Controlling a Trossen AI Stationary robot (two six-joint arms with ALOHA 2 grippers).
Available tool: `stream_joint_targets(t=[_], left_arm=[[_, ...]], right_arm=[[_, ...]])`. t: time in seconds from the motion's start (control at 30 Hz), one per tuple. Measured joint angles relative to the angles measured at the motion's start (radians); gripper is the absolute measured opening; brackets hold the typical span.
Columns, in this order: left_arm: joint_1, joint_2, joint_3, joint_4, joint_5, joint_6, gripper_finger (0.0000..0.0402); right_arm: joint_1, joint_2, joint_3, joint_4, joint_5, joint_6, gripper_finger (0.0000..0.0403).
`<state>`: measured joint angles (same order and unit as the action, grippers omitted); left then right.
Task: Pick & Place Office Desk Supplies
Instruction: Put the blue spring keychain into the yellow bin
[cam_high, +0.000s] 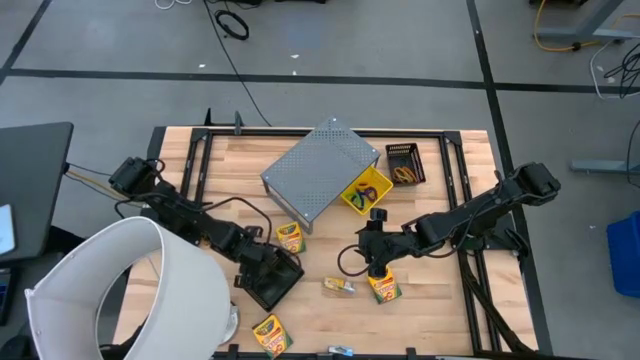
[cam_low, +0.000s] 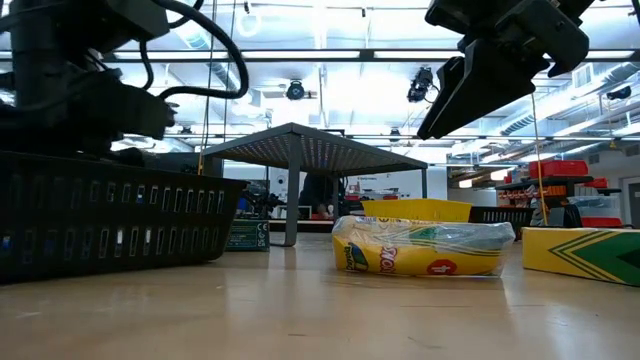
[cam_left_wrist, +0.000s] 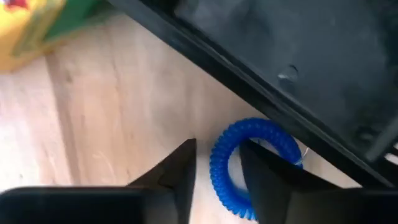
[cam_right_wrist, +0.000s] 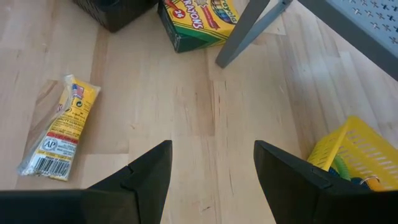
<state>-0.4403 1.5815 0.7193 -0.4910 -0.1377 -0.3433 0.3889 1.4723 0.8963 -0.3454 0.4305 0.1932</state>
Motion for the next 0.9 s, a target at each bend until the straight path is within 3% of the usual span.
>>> stream_joint_targets(t=[0.2,0.63,0.9], left_arm=[[0.001,0.0,0.0,0.005,-0.02,0.025,0.0018],[0.01,-0.045,0.036,-0.015,-0.208,0.117,0.001],[0.031,-0.049,0.066,0.078,-0.221,0.223,0.001]], right_arm=[[0.0,0.0,0.0,0.002,0.0,0.0,0.0235],[0.0,0.0,0.0,0.007,0.001,0.0,0.0235],[0.0,0.0,0.0,0.037,0.003,-0.011,0.0235]])
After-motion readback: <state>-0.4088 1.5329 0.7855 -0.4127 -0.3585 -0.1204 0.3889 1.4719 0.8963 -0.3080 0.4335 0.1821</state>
